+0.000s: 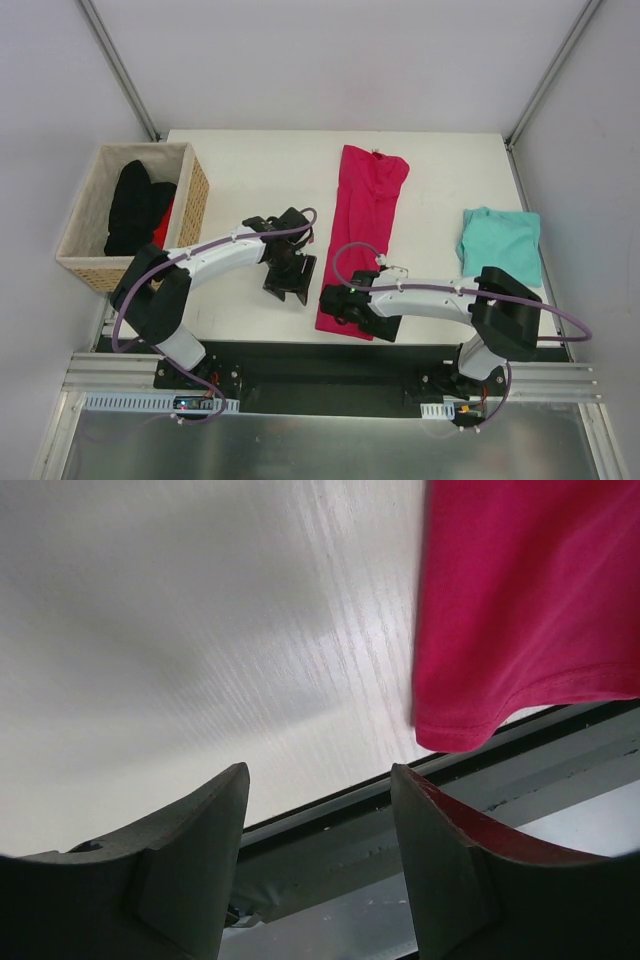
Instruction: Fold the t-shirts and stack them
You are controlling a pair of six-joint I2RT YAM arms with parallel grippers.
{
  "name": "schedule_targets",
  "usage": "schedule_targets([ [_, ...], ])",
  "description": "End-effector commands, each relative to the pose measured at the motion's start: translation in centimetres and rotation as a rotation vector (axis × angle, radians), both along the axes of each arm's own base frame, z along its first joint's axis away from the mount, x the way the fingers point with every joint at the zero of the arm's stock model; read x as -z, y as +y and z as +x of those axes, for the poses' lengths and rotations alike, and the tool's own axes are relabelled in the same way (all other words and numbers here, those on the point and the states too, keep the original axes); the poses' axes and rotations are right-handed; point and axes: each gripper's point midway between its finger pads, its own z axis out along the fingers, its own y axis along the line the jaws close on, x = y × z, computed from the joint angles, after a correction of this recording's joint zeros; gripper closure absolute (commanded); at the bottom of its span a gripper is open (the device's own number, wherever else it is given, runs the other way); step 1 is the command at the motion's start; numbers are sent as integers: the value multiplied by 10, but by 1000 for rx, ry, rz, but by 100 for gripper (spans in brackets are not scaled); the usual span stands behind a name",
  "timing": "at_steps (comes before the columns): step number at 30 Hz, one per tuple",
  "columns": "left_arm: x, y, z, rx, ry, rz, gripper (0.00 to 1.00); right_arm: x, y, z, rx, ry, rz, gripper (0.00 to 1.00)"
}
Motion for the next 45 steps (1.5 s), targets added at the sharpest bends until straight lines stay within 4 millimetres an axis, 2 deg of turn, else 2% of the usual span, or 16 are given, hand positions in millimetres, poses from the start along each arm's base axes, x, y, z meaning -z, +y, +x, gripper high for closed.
schedule_targets([
  [1, -5, -11, 6, 5, -2, -16, 42, -15, 0, 7, 14, -41, -28, 55],
  [9, -10, -26, 15, 22, 0, -50, 42, -25, -2, 8, 1, -57, -57, 55],
  [14, -9, -27, 14, 25, 8, -52, 42, -24, 1, 8, -4, -55, -56, 55],
  [22, -4, -31, 4, 32, 28, -54, 44, -20, 14, 14, -56, -77, -19, 55],
  [24, -2, -31, 2, 35, 36, -53, 53, -19, 17, 15, -57, -85, -1, 55],
  [25, -2, -32, 1, 36, 37, -53, 54, -18, 18, 16, -59, -89, 4, 55],
  [33, 4, -32, -13, 27, 62, -44, 53, -17, 20, 16, -61, -91, 15, 55],
  [38, 10, -38, -24, 40, 86, -45, 52, -17, 20, 16, -66, -91, 18, 55],
  [45, 12, -52, -28, 60, 91, -49, 52, -12, 18, 13, -72, -82, 23, 56],
])
